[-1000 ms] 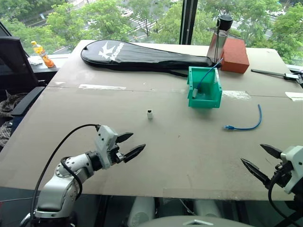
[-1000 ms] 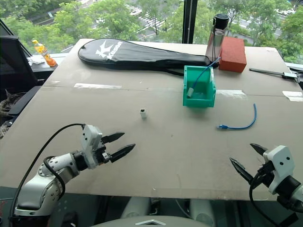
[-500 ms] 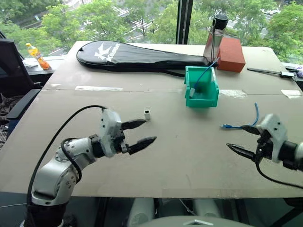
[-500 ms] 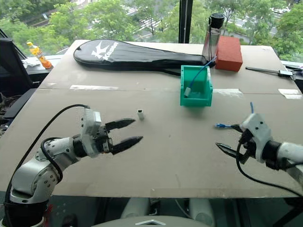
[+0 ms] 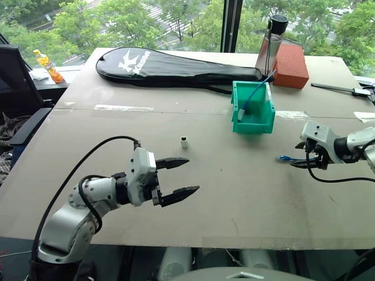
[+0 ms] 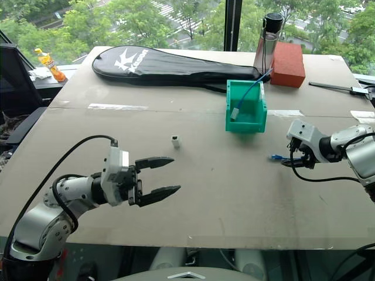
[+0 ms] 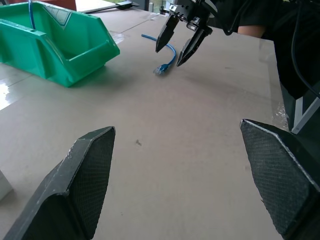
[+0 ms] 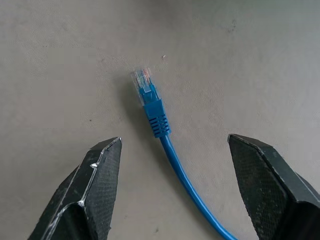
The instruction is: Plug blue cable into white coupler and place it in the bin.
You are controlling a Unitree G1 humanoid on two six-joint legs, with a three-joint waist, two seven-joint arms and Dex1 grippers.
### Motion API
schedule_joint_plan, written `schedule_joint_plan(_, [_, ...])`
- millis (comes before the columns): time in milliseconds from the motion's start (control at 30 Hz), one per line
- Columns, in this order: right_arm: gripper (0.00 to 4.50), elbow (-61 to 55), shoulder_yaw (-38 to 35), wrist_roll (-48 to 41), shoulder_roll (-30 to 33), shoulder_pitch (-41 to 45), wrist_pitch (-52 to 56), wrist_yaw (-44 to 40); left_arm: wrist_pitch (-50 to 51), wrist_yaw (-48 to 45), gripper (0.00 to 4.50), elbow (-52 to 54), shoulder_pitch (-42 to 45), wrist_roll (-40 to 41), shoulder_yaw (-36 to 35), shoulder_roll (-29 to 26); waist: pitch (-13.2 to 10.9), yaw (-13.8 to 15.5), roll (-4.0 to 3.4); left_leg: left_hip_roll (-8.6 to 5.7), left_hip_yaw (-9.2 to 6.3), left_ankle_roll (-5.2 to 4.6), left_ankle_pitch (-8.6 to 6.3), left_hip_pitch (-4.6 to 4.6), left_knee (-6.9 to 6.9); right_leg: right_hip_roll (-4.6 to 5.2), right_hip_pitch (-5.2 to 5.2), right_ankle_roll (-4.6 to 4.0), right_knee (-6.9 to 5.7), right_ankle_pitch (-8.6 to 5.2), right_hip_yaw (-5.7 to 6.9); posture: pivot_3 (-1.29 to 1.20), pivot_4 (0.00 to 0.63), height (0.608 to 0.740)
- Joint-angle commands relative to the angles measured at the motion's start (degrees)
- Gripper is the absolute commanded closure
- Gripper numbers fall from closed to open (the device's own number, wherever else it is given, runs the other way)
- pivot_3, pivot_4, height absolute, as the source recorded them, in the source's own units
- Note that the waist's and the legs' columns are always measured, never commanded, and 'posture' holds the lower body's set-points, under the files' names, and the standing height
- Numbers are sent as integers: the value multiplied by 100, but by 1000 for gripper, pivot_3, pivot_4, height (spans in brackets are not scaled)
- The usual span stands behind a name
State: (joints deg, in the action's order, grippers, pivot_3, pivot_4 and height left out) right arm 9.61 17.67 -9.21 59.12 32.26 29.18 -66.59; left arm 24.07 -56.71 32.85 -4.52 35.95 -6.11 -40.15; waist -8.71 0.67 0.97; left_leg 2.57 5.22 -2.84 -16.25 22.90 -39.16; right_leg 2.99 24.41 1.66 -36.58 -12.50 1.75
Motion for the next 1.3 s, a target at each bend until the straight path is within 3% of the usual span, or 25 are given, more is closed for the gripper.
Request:
schedule_joint_plan(33, [1191,245,-27,229,-115,227,-212,-185,-154,80,382,281,-75,-11,-92,-20,0,7,0,0,0,0,0,-1,-1,0,-1,0,-1,0,0,0,150,740])
schedule_joint_plan(233, [1191,534,-3,468,-393,354,-313,-323,-194,146,382,337,-168,3,-119,-47,0,9,-1,0,-2,-1,0,-8,-6,1,-3,-2,-15,1,3,0,150,740])
schedule_joint_plan(367, [2396,706,72,639,-563,355,-357,-429,-239,135,382,331,-215,-12,-127,-70,0,-1,0,0,-1,2,1,-8,-6,1,-3,-2,-15,1,2,0,150,740])
schedule_joint_plan(533, [4455,697,36,731,-648,345,-417,-497,-287,118,382,272,-214,-12,-122,-72,2,-2,2,1,0,1,1,-17,-7,1,-9,-2,-16,1,2,0,150,740])
schedule_joint_plan(733, [4455,-1003,27,426,-879,343,654,-502,-417,41,382,152,-350,-78,-137,-79,1,-28,0,7,1,1,1,-19,-8,0,-7,-2,-21,2,2,0,150,740])
schedule_joint_plan(867, [4455,-2339,499,440,-1199,259,1527,-343,-524,20,382,46,-433,-166,-151,-69,1,-44,-2,17,-11,8,3,-16,-4,-5,-5,-2,-23,2,14,0,150,740])
schedule_joint_plan(1067, [4455,-2398,1282,923,-1690,446,1560,117,-676,-50,382,-57,-551,-249,-206,-89,1,10,-2,9,-7,25,13,-8,-6,8,-5,-3,-16,1,17,0,150,740])
schedule_joint_plan(1167, [3372,-2133,1391,1016,-1740,518,1346,121,-726,-74,382,-81,-594,-272,-223,-98,2,1,1,1,-6,22,12,-11,-9,15,-7,-3,-16,1,15,0,150,740])
schedule_joint_plan(1267, [1848,-2011,1302,990,-1733,475,1249,141,-793,-112,382,-107,-665,-304,-240,-101,3,7,1,1,-9,5,3,-13,-9,14,-7,-4,-19,1,18,0,150,740])
schedule_joint_plan(1300, [1651,-2079,1201,945,-1674,449,1253,136,-816,-124,382,-126,-677,-320,-240,-98,3,10,1,2,-11,5,3,-13,-9,13,-7,-4,-20,1,20,0,150,740])
